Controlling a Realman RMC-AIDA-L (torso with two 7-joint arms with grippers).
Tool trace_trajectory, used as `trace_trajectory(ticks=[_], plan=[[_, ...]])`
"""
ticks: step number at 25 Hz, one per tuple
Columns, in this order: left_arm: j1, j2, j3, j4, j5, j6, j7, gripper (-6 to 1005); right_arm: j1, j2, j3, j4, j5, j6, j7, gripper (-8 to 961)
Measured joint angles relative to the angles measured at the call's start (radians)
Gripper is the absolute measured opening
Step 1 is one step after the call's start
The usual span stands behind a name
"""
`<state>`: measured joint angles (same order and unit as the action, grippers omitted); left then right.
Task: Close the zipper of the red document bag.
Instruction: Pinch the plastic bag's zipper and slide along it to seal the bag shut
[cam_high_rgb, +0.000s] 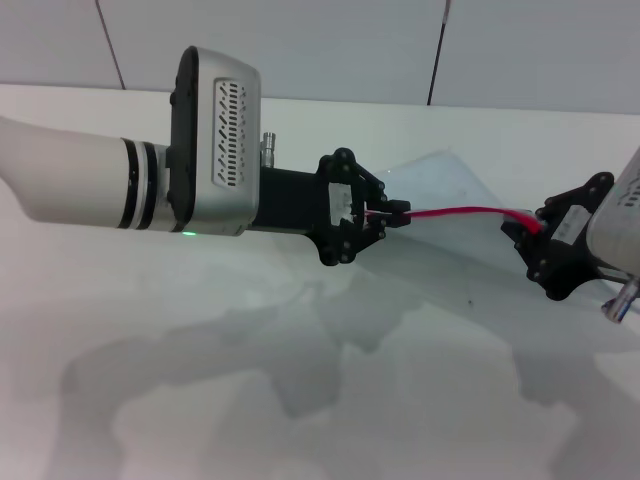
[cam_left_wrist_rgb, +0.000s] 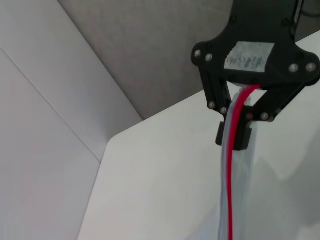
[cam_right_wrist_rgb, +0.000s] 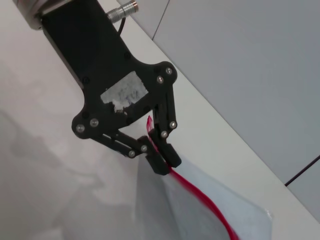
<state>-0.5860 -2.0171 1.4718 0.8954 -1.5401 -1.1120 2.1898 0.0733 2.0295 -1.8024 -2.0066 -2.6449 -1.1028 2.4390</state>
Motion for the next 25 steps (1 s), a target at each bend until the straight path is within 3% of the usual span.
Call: trace_trajectory(ticks=[25], plan=[[-0.010,0.012,-0.056,-0.127,0.003,0.048,0.044,53,-0.017,0.002,0.006,-0.026,0.007,0.006,-0.001,87]])
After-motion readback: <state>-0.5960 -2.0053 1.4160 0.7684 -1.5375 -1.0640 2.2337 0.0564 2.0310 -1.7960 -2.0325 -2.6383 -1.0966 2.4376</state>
